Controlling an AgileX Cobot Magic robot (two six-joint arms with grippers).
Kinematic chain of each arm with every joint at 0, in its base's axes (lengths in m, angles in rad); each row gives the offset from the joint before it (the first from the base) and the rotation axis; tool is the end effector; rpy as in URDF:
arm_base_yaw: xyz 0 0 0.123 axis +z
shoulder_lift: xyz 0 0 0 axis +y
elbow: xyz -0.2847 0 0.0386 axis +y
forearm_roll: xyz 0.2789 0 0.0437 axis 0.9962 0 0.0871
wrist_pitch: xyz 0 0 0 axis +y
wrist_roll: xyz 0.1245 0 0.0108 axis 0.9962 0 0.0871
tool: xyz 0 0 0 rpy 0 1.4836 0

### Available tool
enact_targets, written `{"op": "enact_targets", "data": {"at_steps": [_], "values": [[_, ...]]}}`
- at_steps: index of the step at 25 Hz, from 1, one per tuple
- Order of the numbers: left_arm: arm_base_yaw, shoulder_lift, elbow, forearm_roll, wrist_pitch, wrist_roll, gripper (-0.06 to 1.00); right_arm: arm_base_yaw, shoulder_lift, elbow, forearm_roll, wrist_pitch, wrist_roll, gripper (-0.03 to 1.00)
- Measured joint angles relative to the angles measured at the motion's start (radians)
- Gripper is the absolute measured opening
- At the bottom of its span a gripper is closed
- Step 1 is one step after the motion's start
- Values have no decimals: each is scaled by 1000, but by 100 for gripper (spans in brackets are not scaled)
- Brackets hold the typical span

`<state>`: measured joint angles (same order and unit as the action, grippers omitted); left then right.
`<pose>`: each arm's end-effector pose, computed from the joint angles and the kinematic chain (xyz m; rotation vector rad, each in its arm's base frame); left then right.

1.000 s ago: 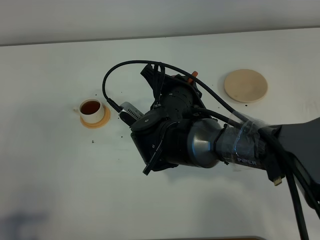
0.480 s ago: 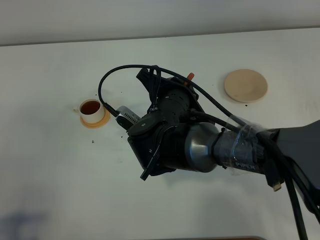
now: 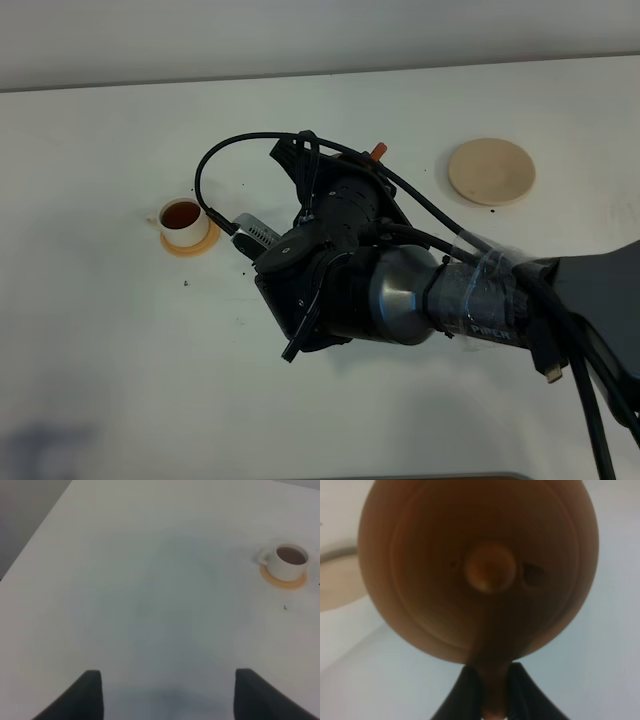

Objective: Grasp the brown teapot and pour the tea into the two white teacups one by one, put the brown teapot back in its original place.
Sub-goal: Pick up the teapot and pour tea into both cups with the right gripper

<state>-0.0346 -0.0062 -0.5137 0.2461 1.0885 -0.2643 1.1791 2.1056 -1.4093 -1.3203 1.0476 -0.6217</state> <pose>0.0451 0.0254 0.2811 -0.2507 2.0137 0.1065 0.2711 0.3815 0.1452 -2.4183 0.6836 -1.4900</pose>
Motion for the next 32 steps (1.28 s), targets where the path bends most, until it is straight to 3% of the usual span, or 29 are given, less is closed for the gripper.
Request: {"op": "enact_targets", "data": {"at_steps": [32], "values": [[0, 0, 0, 0, 0, 0, 55, 0, 0, 0, -43, 0, -9, 9]]}}
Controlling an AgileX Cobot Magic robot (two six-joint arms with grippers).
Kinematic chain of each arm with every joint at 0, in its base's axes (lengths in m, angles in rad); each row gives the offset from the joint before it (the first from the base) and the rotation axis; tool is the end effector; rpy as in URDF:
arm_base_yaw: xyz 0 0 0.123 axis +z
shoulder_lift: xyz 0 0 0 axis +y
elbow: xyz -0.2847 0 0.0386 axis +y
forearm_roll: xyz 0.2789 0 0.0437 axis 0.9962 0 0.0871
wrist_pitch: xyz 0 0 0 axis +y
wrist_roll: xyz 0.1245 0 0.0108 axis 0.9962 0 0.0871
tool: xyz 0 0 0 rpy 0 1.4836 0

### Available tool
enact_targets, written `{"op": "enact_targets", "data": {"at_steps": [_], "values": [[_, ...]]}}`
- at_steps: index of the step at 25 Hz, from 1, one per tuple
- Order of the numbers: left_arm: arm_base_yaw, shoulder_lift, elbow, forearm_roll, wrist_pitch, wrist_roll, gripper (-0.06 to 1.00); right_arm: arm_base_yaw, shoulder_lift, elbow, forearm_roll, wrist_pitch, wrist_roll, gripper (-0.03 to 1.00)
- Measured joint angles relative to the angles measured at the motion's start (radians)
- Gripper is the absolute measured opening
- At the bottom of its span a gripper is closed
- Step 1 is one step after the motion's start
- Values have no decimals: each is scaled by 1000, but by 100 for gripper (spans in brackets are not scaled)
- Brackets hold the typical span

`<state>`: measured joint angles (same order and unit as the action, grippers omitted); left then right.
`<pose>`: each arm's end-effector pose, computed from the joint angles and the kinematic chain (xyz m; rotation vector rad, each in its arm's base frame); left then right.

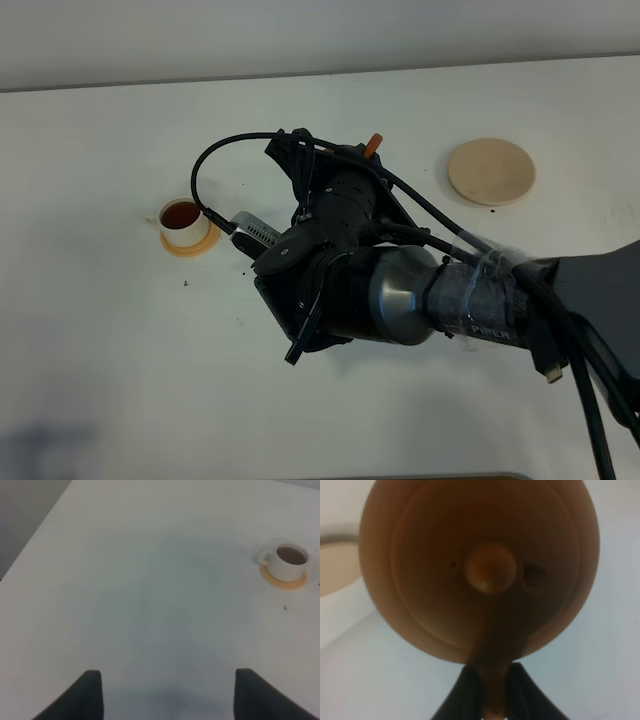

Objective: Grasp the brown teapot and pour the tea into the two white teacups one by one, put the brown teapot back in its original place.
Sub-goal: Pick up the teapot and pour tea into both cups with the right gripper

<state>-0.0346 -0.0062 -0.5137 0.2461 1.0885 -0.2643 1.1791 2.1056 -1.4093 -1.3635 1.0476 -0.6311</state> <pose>0.0451 0.0254 0.2811 -0.2507 2.0137 0.1065 0.2731 0.3835 0.1490 -2.4041 0.6262 -1.5297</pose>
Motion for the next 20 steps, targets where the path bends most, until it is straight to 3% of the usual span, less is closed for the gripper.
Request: {"op": "enact_targets", "data": {"at_steps": [20], "values": [[0, 0, 0, 0, 0, 0, 55, 0, 0, 0, -5, 0, -3, 9]]}}
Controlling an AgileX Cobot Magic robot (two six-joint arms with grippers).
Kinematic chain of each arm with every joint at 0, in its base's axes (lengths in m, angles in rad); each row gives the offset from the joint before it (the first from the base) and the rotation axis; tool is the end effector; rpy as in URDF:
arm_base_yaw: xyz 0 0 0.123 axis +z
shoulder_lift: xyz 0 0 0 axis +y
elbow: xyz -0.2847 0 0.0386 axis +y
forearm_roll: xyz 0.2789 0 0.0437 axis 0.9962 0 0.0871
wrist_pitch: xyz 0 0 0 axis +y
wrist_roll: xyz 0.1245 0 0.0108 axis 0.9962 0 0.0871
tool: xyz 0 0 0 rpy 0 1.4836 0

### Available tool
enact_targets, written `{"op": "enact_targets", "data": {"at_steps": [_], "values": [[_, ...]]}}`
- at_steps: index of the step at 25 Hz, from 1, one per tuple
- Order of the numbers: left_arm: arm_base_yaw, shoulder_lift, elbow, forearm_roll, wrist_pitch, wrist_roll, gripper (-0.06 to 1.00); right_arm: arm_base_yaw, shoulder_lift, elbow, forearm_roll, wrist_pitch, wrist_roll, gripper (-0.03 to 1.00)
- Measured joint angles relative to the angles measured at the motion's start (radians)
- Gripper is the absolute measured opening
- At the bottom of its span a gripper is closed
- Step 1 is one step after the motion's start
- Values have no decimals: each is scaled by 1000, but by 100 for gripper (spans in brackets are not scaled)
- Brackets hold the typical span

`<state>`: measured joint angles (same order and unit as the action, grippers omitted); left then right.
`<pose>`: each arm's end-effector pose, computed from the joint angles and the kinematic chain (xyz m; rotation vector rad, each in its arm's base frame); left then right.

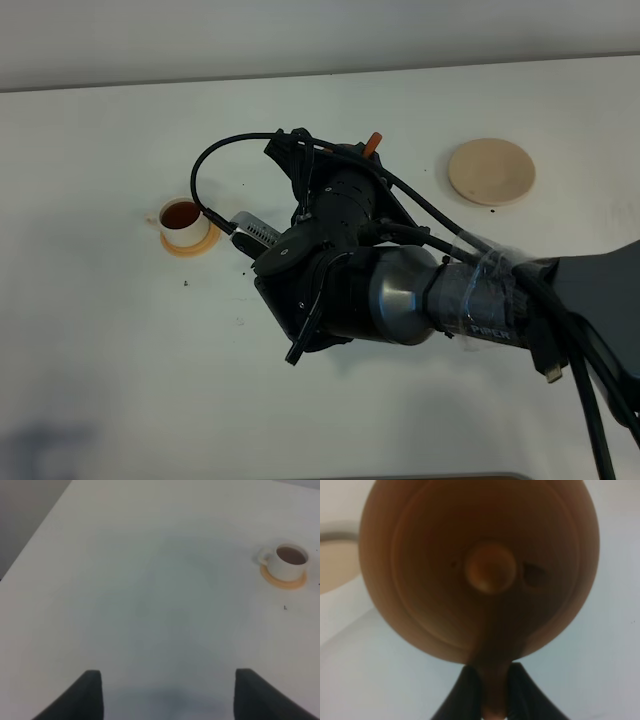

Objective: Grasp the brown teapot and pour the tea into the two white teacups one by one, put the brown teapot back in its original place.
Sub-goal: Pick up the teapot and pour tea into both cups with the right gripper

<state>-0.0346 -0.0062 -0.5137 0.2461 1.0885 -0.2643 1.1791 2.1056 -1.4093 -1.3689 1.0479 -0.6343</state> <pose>0.0451 0.0254 0.2811 -0.2507 2.0137 0.1065 0.2733 0.3837 0.1494 -2.4036 0.6170 -1.5357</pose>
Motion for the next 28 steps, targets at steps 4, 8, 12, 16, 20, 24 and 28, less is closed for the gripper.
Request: {"op": "enact_targets", "data": {"at_steps": [4, 8, 12, 16, 20, 24, 28], "values": [[0, 0, 0, 0, 0, 0, 55, 0, 0, 0, 0, 0, -3, 9], [0, 0, 0, 0, 0, 0, 55, 0, 0, 0, 42, 1, 12, 9], [0, 0, 0, 0, 0, 0, 55, -8, 0, 0, 116, 2, 80, 9], [0, 0, 0, 0, 0, 0, 55, -10, 0, -2, 143, 15, 141, 9], [0, 0, 0, 0, 0, 0, 55, -21, 0, -47, 227, 61, 226, 9], [0, 0, 0, 0, 0, 0, 55, -60, 0, -113, 352, 141, 280, 9], [0, 0, 0, 0, 0, 0, 55, -103, 0, -173, 516, 155, 317, 9]]}}
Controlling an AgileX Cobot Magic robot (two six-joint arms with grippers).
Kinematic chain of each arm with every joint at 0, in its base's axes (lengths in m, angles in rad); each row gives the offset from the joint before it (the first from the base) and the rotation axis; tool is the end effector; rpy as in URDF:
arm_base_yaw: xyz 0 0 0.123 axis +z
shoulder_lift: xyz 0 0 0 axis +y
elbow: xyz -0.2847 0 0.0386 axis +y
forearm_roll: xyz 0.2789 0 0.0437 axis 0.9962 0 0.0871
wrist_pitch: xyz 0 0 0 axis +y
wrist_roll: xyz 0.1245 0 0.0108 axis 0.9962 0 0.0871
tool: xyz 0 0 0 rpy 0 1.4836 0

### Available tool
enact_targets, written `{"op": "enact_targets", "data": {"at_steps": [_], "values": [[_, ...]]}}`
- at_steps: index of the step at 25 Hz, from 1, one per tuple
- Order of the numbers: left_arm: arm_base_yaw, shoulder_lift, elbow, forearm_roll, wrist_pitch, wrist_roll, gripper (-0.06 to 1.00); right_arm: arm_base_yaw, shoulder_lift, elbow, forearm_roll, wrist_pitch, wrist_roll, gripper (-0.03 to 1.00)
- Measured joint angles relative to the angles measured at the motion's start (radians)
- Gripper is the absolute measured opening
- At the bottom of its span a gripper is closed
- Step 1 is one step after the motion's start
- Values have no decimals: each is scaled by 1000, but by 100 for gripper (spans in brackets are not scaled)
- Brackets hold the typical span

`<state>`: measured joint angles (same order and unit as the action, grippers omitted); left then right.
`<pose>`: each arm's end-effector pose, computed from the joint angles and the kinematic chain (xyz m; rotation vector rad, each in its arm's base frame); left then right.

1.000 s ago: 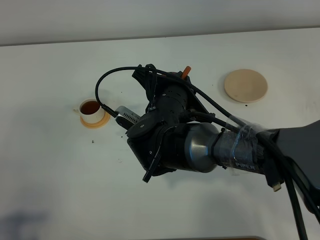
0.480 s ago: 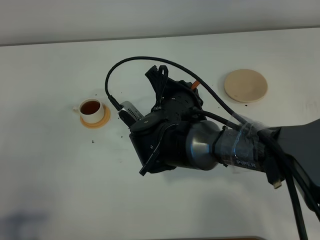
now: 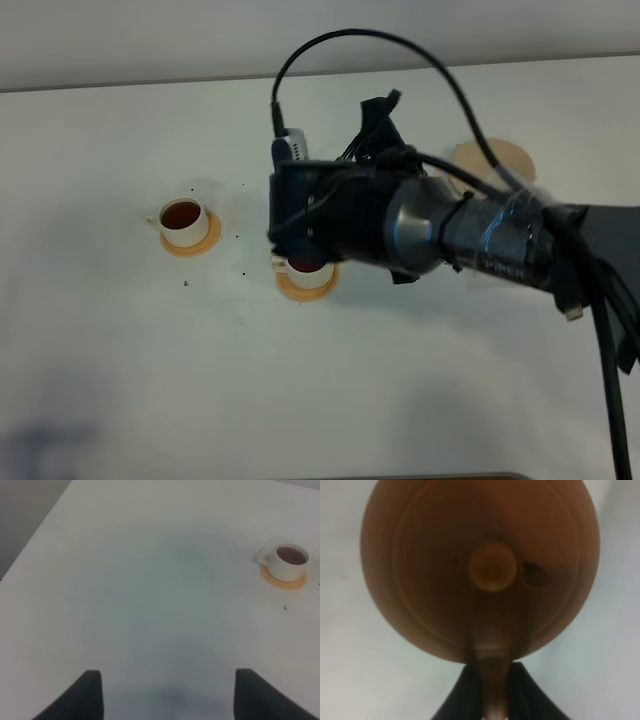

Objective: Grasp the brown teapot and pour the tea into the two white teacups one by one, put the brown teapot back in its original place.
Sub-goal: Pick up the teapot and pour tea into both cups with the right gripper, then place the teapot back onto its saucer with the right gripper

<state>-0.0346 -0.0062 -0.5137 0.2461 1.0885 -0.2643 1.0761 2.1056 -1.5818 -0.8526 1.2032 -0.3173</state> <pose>0.0451 0.0254 0.2811 -0.2507 2.0137 0.1065 0.2909 0.3542 0.1581 -2.0788 1.7442 -1.0719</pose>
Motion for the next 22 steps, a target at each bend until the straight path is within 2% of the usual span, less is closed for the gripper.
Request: {"op": "enact_targets", "data": {"at_steps": [3, 7, 16, 22], "values": [[0, 0, 0, 0, 0, 0, 55, -40, 0, -26, 146, 2, 10, 9], [0, 0, 0, 0, 0, 0, 55, -89, -1, -27, 280, 5, 11, 9], [0, 0, 0, 0, 0, 0, 55, -152, -55, -25, 457, 2, 3, 9], [0, 0, 0, 0, 0, 0, 55, -185, -80, 32, 531, -92, -10, 9]]}}
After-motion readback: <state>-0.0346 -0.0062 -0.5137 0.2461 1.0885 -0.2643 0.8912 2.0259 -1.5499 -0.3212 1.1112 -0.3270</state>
